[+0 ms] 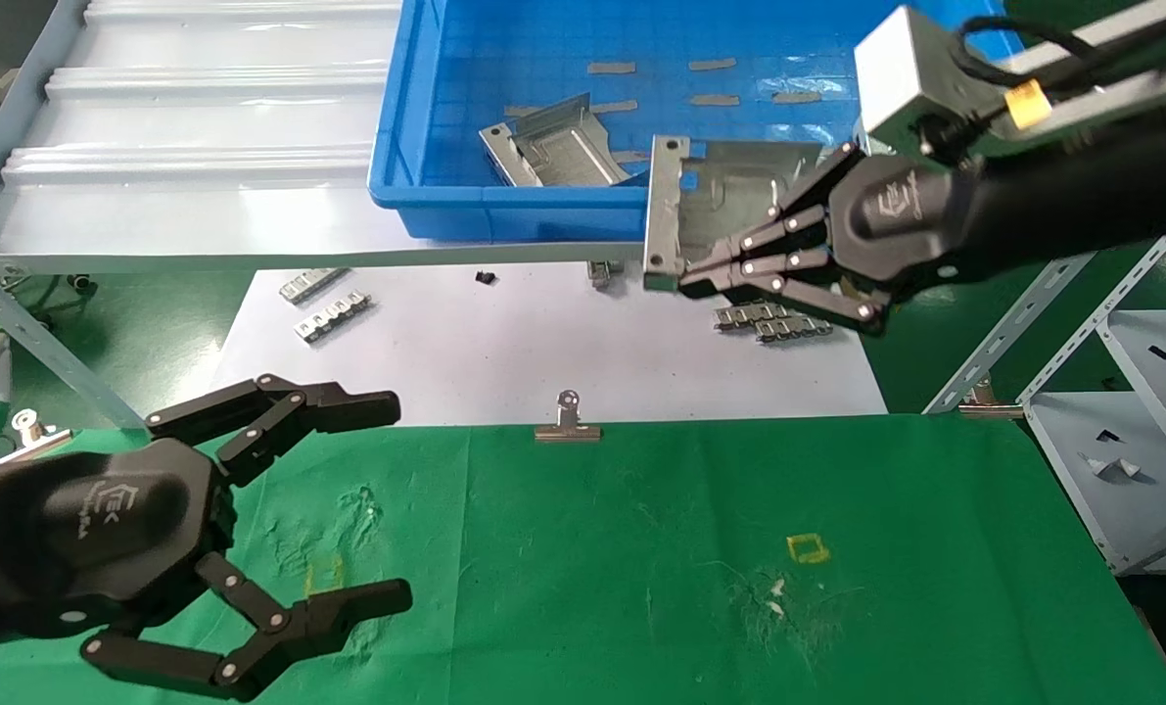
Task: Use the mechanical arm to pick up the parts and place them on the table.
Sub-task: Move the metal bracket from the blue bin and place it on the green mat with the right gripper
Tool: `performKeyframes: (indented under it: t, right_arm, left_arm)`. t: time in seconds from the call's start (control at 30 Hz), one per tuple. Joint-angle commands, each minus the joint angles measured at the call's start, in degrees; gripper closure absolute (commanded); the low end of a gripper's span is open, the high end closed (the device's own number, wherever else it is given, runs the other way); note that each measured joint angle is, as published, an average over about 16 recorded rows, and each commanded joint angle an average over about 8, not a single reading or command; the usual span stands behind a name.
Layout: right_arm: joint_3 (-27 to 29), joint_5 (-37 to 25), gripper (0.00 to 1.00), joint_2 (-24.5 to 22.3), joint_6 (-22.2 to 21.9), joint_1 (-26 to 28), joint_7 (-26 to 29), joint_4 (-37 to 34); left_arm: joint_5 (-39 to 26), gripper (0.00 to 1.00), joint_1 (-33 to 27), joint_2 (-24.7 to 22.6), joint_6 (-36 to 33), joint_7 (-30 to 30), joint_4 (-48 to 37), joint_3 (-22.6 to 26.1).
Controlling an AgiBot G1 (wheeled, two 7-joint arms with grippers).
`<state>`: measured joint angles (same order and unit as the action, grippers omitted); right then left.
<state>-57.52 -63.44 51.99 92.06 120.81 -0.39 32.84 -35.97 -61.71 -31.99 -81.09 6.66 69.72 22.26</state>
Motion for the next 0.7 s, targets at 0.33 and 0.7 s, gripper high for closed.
performKeyframes:
  t: [0.33, 0.7]
  right_arm:
    - [-14.1, 7.6, 1.00, -9.7, -0.6, -3.5, 4.4, 14.2]
    - [-24.9, -0.3, 1.00, -3.1, -2.8, -8.5, -9.1, 0.4]
  left_arm:
    - [0.0, 0.00, 0.0, 0.0, 0.0, 0.0, 0.0, 0.0]
    - [0.0, 0.00, 0.0, 0.0, 0.0, 0.0, 0.0, 0.0]
